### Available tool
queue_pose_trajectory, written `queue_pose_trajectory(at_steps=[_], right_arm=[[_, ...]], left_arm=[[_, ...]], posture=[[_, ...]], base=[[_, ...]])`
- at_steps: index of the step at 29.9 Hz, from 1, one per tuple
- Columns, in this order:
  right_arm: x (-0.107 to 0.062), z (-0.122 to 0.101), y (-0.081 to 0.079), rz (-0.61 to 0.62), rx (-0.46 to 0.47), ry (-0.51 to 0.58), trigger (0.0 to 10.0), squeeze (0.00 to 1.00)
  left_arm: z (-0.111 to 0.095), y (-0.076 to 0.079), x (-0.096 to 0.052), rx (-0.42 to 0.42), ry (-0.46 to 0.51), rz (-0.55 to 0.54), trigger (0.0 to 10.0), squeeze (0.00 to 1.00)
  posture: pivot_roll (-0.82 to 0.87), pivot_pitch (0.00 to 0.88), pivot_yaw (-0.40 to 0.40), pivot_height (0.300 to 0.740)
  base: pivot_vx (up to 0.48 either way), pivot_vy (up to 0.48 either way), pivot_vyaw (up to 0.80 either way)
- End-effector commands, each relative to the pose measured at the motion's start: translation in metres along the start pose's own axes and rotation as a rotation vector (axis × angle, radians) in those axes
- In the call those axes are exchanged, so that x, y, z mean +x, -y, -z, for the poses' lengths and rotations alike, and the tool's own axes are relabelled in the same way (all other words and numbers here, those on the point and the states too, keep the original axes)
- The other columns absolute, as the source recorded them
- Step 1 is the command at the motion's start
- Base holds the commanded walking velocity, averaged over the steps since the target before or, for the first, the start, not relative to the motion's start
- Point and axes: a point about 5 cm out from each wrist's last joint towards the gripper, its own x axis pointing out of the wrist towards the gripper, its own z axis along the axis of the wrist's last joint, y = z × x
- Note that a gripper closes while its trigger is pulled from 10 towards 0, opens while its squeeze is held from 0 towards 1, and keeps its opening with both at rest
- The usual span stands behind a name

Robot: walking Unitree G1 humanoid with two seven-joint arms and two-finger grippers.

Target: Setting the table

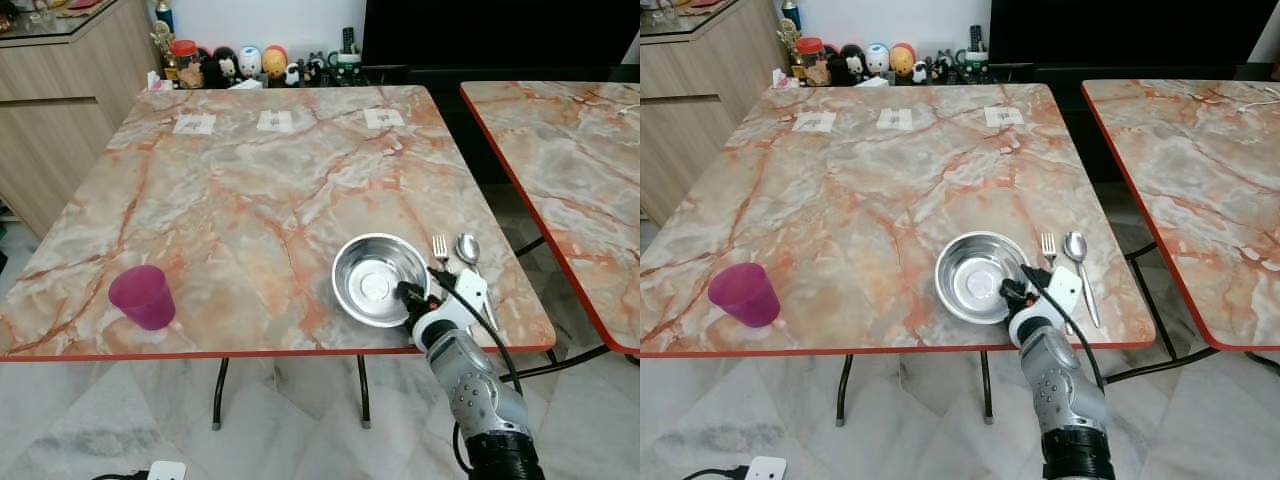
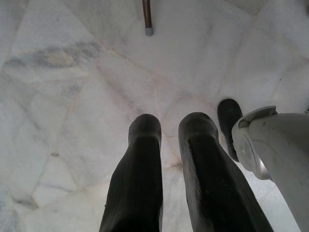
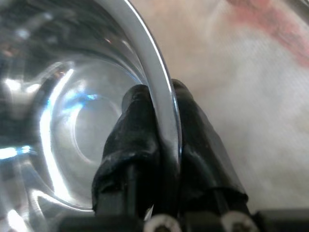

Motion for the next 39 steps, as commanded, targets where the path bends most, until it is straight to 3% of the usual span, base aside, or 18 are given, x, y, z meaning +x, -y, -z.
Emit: queue_pose_trajectory(at_steps=[1,11,17,18,25,35,39], right_arm=[[-0.004,-0.011,0.003,0.026,0.045,0.117,0.0,0.0],[-0.02,-0.027,0.003,-0.011,0.165,0.331,0.0,0.0],[-0.027,-0.037,0.0,-0.061,0.149,0.42,0.0,0.0],[-0.028,-0.037,0.001,-0.071,0.144,0.424,10.0,0.0],[-0.029,-0.038,0.002,-0.076,0.115,0.44,10.0,0.0],[-0.027,-0.036,-0.004,-0.088,0.069,0.439,10.0,0.0],[-0.03,-0.045,0.004,-0.054,0.048,0.483,10.0,0.0]], left_arm=[[0.005,-0.003,-0.002,0.009,-0.019,-0.01,10.0,0.0],[0.005,0.001,-0.001,0.018,-0.023,-0.006,10.0,0.0],[0.005,0.002,-0.001,0.023,-0.022,-0.008,10.0,0.0],[0.005,0.002,-0.001,0.018,-0.019,-0.007,10.0,0.0],[0.005,0.005,-0.001,0.043,-0.02,0.008,10.0,0.0],[0.003,0.003,-0.001,0.038,-0.011,-0.002,10.0,0.0],[0.007,0.0,-0.002,0.039,-0.035,-0.004,10.0,0.0]], posture=[[-0.06,0.075,0.023,0.74],[-0.07,0.082,0.023,0.74],[-0.07,0.084,0.023,0.74],[-0.07,0.083,0.023,0.74],[-0.07,0.071,0.018,0.74],[-0.07,0.063,0.016,0.74],[-0.08,0.07,0.022,0.74]], base=[[0.0,0.0,0.0],[0.0,0.0,0.0],[0.0,0.0,0.0],[0.0,0.0,0.0],[0.0,0.0,0.0],[0.0,-0.465,0.0],[0.0,-0.461,0.53]])
